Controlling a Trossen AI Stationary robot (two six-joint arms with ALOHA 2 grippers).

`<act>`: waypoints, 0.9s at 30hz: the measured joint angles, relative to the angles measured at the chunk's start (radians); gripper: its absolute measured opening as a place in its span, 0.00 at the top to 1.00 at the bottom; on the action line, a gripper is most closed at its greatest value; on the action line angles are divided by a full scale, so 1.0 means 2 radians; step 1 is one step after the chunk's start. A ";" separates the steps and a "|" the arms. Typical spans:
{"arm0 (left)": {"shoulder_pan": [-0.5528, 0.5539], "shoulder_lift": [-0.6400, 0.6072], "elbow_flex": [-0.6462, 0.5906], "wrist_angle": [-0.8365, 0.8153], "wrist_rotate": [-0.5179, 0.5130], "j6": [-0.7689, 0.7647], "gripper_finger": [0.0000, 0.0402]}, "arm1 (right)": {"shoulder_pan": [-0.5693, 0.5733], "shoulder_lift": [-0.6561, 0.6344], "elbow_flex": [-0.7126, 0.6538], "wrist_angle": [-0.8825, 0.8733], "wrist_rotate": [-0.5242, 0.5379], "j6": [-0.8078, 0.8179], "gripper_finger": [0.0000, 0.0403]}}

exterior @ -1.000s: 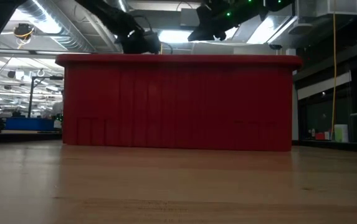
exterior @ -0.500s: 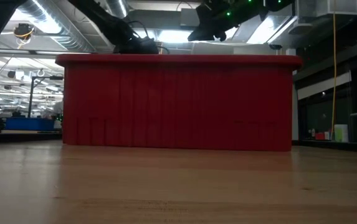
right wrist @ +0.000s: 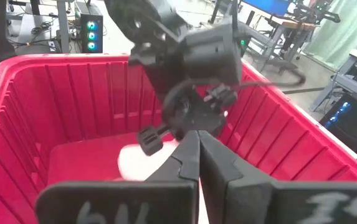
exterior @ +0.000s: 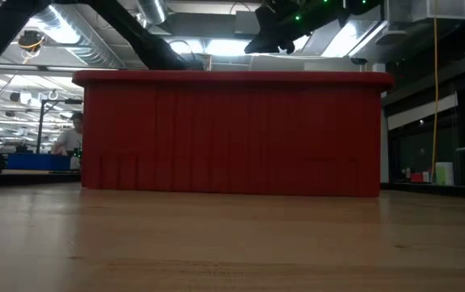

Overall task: Pick and place slides into bin
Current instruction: Put the pink slide into the red bin

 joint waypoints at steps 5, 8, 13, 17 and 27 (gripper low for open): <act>-0.001 0.020 0.000 0.002 -0.011 0.004 0.99 | 0.000 0.000 0.000 -0.002 0.000 0.000 0.99; -0.001 0.021 0.000 0.004 -0.016 0.004 0.99 | 0.000 0.000 0.000 -0.006 0.000 0.000 0.99; -0.001 0.020 0.000 0.010 -0.020 0.003 0.99 | 0.000 0.000 0.000 -0.016 0.000 -0.001 0.99; -0.002 0.020 0.000 0.011 -0.021 0.000 0.99 | 0.000 0.000 0.000 -0.022 0.000 -0.001 0.99; -0.005 0.020 0.000 0.005 -0.025 -0.012 0.86 | 0.001 0.000 0.000 -0.022 0.000 -0.001 0.99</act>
